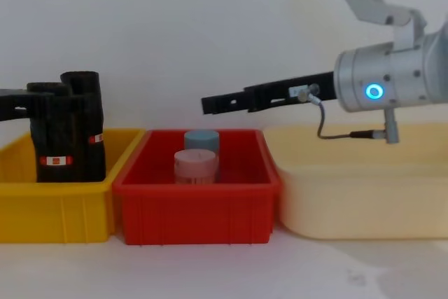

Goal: Pick up the garbage bag with the one hand and transfer it to the other hand.

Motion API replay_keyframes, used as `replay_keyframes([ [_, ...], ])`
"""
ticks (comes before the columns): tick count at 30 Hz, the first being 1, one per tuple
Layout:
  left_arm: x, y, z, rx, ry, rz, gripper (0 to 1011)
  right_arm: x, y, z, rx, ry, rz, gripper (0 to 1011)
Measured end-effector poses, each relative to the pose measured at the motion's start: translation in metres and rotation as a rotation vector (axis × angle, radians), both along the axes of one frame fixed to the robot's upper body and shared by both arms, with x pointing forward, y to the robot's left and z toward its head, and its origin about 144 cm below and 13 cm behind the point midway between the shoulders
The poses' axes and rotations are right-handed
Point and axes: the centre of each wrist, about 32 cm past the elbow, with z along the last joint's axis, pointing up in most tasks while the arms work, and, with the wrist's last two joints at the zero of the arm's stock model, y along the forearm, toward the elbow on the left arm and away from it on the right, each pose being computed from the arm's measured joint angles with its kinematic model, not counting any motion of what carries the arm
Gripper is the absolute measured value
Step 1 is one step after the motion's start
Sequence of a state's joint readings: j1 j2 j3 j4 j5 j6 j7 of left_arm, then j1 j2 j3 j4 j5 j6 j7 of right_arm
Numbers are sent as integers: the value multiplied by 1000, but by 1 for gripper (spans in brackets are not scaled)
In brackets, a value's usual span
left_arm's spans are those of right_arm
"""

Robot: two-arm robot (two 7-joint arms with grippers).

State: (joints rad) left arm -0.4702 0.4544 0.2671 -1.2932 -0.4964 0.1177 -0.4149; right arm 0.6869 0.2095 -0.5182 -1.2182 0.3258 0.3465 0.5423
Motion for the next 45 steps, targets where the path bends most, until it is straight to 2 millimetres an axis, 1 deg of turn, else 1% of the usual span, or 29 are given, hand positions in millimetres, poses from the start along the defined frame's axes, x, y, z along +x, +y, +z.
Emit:
replay_keyframes([
  [10,1,-1,0,3,-1,-2,1000,6,14,-11,31,75,64,1001],
  [20,2,-1,1,4,-2,-3,1000,8,23,-17,19,99,88,1002],
  [45,3,-1,1,5,-2,-3,1000,10,25,-31,-22,115,81,1001],
])
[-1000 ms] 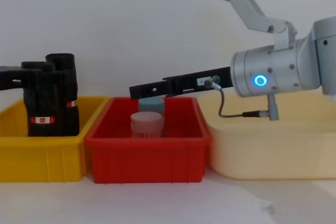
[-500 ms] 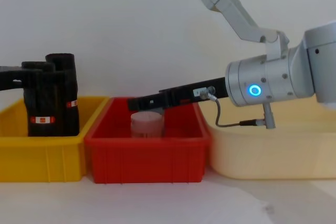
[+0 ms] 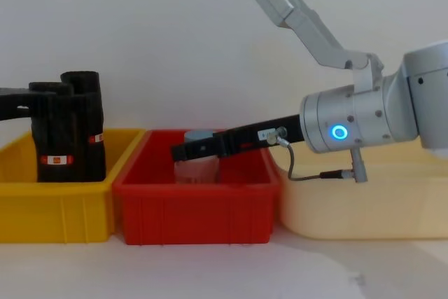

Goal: Pick up the garbage bag with the one hand and transfer it to the other hand.

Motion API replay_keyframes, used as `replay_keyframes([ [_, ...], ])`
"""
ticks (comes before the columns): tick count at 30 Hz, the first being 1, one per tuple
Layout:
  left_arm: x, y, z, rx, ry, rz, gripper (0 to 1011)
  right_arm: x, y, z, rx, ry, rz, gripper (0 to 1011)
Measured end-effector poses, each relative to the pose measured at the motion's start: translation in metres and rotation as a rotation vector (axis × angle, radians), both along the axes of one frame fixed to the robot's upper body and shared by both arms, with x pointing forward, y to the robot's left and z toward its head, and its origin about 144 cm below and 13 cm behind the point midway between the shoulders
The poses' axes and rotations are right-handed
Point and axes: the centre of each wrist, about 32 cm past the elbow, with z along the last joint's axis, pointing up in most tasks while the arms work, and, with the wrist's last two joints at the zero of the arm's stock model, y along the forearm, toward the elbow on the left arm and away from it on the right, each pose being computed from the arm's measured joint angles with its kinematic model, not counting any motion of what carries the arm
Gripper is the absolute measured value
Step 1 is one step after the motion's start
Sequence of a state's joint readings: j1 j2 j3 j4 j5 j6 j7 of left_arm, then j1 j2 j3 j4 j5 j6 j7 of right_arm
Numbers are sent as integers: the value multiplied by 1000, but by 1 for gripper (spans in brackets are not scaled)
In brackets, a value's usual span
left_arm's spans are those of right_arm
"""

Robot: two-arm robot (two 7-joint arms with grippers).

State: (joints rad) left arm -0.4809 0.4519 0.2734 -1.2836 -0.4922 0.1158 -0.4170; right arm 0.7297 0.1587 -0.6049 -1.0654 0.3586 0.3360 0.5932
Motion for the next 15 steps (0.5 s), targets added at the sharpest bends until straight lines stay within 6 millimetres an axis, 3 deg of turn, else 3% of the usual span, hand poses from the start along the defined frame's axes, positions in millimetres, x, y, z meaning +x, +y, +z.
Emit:
replay_keyframes([
  [15,0,0,0,0,0,0,1000,2,4,-6,-9,1,-2,1001],
])
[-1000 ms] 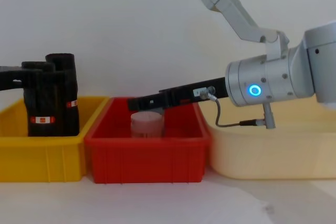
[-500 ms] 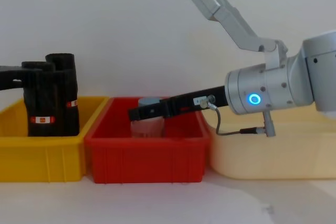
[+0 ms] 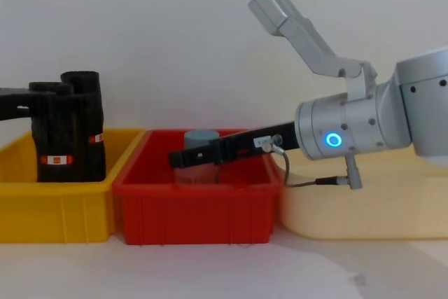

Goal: Pick up the garbage bag with the one hand and transfer it to the other hand.

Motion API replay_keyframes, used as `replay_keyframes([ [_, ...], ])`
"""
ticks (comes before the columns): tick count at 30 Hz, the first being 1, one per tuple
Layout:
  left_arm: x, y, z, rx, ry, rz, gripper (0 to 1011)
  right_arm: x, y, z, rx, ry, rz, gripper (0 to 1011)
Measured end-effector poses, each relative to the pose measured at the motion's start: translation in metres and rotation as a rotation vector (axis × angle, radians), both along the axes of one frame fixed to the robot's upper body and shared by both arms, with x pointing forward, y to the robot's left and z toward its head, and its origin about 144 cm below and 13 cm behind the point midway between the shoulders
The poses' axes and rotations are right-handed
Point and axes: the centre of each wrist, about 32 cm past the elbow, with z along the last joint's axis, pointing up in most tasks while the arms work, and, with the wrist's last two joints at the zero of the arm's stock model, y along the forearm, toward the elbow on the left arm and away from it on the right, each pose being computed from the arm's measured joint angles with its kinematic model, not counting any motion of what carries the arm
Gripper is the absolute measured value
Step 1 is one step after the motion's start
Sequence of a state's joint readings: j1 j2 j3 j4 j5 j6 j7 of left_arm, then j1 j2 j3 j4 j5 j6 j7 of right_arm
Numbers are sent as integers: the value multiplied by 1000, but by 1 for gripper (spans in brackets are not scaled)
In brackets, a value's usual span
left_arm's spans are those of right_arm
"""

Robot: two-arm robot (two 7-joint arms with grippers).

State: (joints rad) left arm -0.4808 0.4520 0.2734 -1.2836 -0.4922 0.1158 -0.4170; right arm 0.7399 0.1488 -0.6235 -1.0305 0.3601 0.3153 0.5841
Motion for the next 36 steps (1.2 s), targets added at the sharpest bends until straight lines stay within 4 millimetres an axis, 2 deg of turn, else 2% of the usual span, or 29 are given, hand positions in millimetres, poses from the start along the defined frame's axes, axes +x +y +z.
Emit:
replay_keyframes([
  [16,0,0,0,0,0,0,1000,3,5,-5,-2,-4,-6,1001],
  [23,0,0,0,0,0,0,1000,4,5,-6,-3,-6,-8,868],
  [27,0,0,0,0,0,0,1000,5,6,-7,-3,-7,-8,762],
  [28,0,0,0,0,0,0,1000,5,6,-7,-3,-7,-8,710],
  [31,0,0,0,0,0,0,1000,5,6,-7,-3,-8,-9,651],
  [36,0,0,0,0,0,0,999,5,6,-7,-4,-8,-9,647],
])
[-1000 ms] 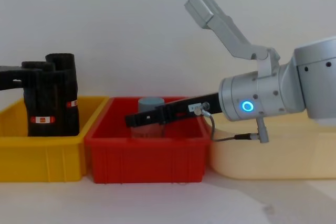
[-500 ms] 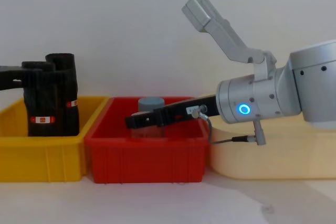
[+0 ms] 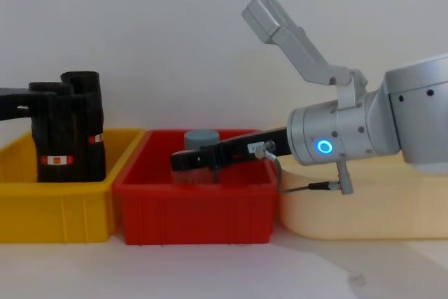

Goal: Pick up the garbage bag with the one hand and transfer it to the other hand.

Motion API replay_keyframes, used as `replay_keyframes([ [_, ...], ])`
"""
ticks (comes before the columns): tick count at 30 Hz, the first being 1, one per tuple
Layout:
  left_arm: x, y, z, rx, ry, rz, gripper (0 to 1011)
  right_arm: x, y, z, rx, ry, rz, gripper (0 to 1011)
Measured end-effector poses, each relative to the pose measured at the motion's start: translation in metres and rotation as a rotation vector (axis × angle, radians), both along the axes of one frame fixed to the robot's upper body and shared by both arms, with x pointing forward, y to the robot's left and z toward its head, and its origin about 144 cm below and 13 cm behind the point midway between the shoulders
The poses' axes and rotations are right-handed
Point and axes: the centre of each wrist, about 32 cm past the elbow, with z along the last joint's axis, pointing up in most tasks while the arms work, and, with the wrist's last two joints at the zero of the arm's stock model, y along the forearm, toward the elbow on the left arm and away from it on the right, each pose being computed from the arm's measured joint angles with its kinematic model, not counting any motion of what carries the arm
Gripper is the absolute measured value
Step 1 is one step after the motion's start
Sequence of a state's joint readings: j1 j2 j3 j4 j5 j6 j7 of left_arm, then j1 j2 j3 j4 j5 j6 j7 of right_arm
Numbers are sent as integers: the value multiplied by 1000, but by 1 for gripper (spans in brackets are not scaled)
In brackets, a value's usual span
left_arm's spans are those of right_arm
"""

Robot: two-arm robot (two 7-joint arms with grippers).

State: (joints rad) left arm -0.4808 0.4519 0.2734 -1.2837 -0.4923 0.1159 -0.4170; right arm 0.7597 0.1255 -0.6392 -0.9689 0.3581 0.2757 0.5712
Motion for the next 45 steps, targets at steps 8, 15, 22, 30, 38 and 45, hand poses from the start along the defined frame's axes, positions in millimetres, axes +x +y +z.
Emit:
replay_keyframes([
  [8,0,0,0,0,0,0,840,0,0,0,-1,0,0,647],
  [15,0,0,0,0,0,0,635,0,0,0,-1,-1,0,647],
  [22,0,0,0,0,0,0,539,0,0,0,0,0,0,647],
  [30,0,0,0,0,0,0,532,0,0,-1,-1,0,0,647],
  [38,0,0,0,0,0,0,532,0,0,-1,-1,0,0,647],
  [45,0,0,0,0,0,0,532,0,0,-1,-1,0,0,647],
])
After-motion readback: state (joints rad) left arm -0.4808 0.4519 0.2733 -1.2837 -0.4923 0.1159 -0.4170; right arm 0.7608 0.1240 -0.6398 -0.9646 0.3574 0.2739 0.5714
